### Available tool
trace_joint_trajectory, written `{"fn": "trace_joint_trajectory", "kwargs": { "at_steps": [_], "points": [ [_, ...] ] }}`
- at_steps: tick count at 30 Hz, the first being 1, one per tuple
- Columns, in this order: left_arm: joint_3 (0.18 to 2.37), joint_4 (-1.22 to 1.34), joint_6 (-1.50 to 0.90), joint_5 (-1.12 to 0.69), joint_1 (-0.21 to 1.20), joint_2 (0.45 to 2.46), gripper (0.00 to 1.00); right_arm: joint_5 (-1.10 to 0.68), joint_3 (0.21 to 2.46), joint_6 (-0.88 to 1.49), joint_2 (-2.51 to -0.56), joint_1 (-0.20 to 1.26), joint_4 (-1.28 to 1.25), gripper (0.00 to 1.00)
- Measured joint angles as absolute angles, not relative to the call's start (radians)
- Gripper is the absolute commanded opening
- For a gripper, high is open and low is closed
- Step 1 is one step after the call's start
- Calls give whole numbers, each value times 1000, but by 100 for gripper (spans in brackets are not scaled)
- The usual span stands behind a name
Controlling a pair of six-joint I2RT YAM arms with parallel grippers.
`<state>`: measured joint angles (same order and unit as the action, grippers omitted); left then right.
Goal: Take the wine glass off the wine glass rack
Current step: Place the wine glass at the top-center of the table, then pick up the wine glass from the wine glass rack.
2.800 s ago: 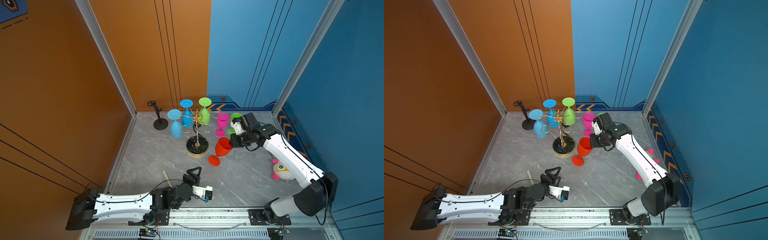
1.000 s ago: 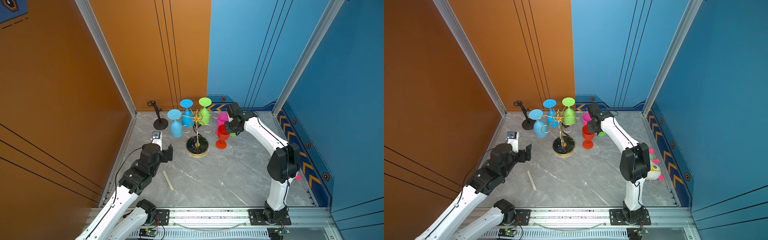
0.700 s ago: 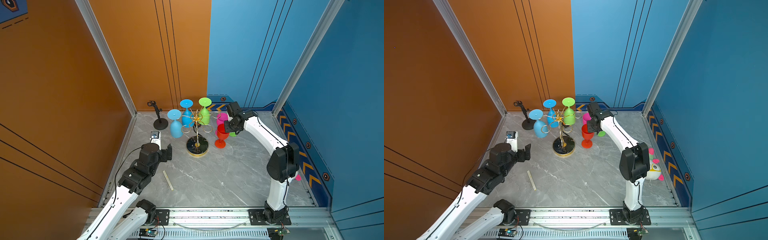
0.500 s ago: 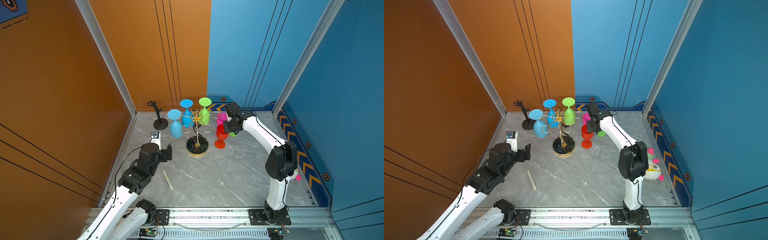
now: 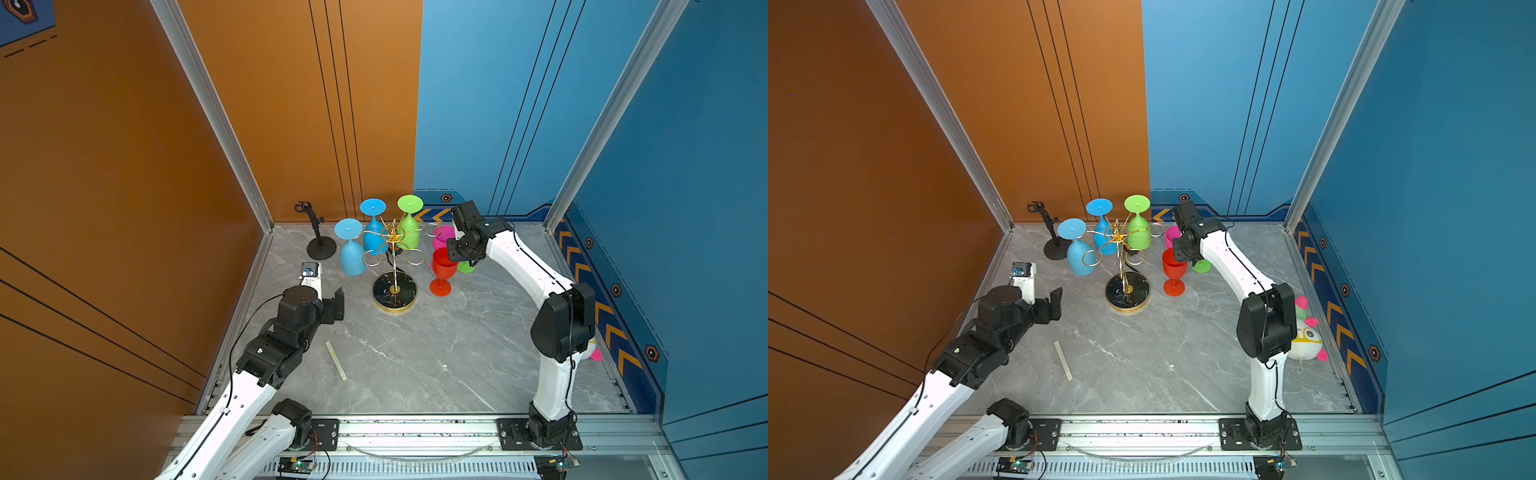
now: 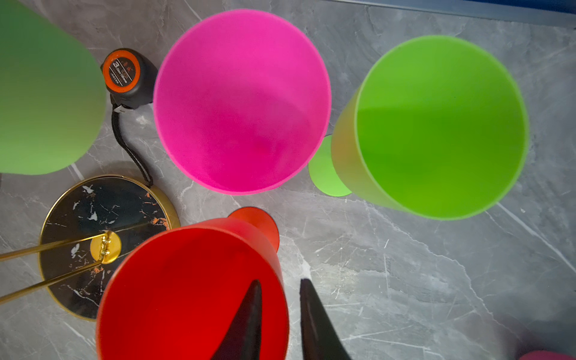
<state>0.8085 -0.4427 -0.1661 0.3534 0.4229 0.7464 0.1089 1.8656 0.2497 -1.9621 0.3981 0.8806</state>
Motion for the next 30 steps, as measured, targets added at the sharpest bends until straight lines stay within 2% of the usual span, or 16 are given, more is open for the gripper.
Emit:
{"fn": "trace_joint_trajectory", "kwargs": {
  "at_steps": [6,11,14,24,30],
  "points": [
    [809,-443,-166,339,403,755,95,109,1866,230,-1960,398,884,50],
    [809,-443,-166,310,376,782,95,110,1853,207,-1903,403,890,80],
    [810,-444,-167,287,356,796,95,109,1811,193,-1812,412,887,91],
    [894,-447,-208,157,247,842,92,4,1485,189,-1444,424,788,100],
    [992,-447,-258,57,178,920,88,-87,1285,200,-1272,418,694,99]
  ]
}}
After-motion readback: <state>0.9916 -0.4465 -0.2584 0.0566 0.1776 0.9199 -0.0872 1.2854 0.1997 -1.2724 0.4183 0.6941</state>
